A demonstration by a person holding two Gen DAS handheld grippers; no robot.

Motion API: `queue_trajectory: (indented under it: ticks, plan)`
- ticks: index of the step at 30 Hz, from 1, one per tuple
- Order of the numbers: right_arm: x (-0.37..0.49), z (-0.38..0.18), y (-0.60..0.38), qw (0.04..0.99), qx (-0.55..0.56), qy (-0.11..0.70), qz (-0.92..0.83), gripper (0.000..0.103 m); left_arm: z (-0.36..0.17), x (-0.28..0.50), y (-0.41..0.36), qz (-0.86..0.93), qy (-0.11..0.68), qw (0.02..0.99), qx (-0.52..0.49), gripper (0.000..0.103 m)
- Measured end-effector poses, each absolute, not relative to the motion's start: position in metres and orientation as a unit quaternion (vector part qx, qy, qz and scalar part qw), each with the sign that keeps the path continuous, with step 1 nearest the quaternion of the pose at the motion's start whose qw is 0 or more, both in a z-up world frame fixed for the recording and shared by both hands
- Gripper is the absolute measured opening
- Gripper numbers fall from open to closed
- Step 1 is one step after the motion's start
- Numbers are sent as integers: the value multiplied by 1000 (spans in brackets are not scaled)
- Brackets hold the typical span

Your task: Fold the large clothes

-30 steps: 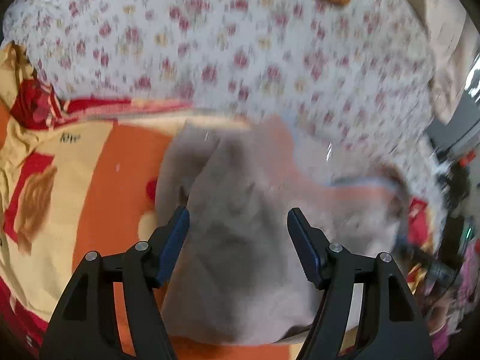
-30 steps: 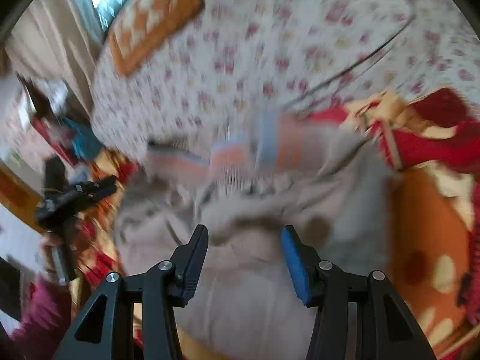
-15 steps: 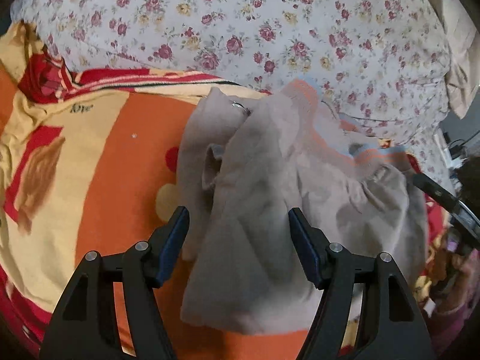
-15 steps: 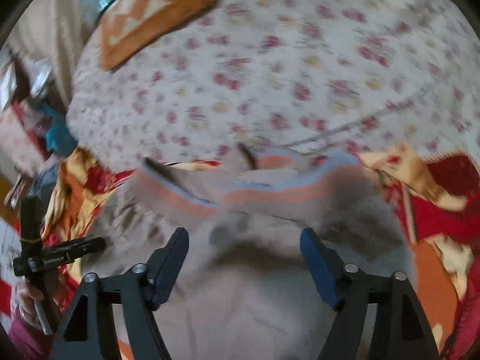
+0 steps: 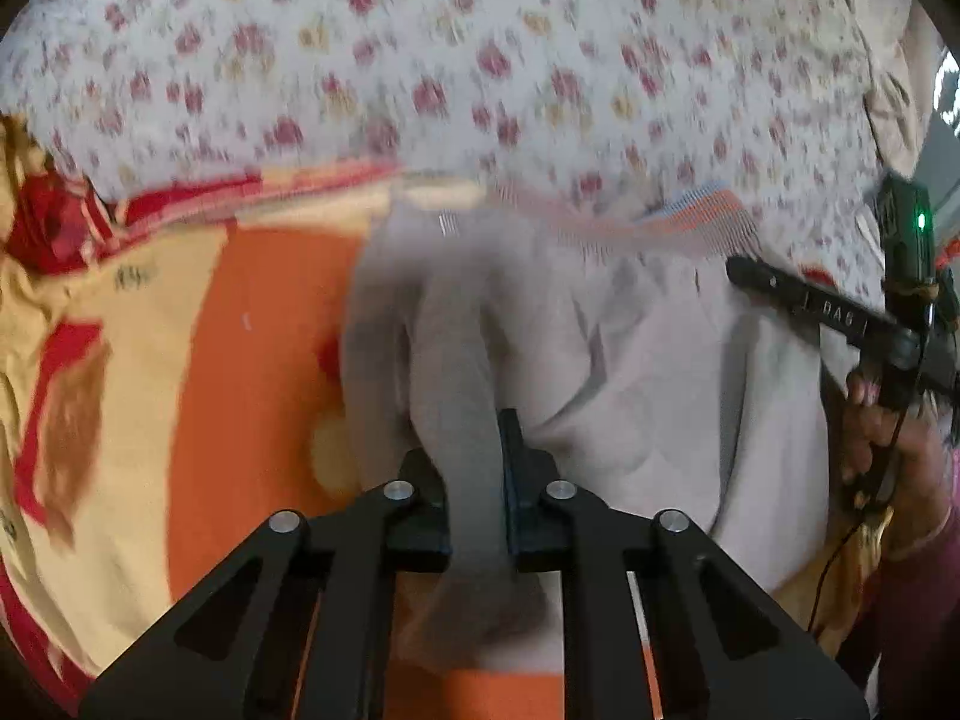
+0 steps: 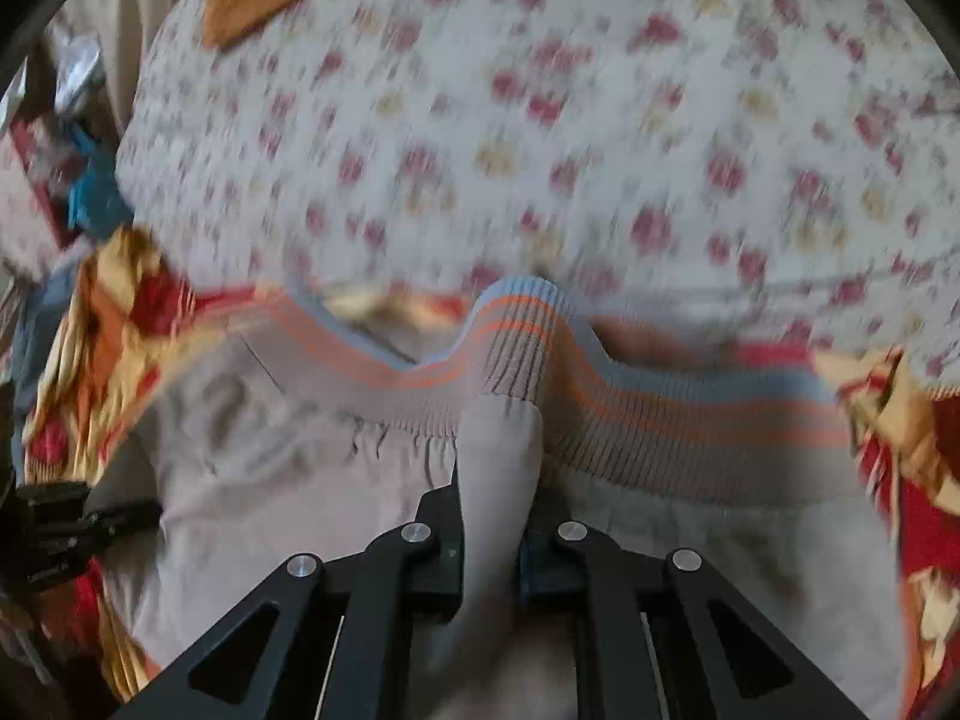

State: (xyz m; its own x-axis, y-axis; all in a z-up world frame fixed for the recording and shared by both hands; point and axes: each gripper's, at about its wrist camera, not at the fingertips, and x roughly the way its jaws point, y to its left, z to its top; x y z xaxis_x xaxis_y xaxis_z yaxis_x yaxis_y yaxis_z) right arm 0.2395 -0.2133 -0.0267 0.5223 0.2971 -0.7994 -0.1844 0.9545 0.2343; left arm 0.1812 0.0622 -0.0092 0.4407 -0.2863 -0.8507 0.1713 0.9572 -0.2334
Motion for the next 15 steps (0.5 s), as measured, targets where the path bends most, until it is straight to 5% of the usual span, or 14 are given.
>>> queue_trajectory:
  ticks: [4, 7, 9, 10, 12, 15]
  plan:
    - [264, -45, -218, 876, 87, 461, 110, 9, -22, 192, 68, -116, 524, 841, -73, 11]
    - [270, -74, -222, 845, 123, 505, 127, 24, -33, 186, 71, -118, 538, 832, -73, 11]
    - [252, -58, -229, 851, 132, 486, 147, 52, -35, 180, 78, -122, 544, 825, -90, 26]
    - [243, -48, -231, 852, 133, 482, 154, 55, -35, 176, 84, -128, 548, 820, -105, 42]
    - [210, -21, -248, 855, 131, 472, 170, 60, -29, 162, 93, -141, 544, 816, -133, 54]
    - [161, 12, -281, 870, 111, 454, 154, 80, -16, 139, 107, -152, 516, 829, -151, 62]
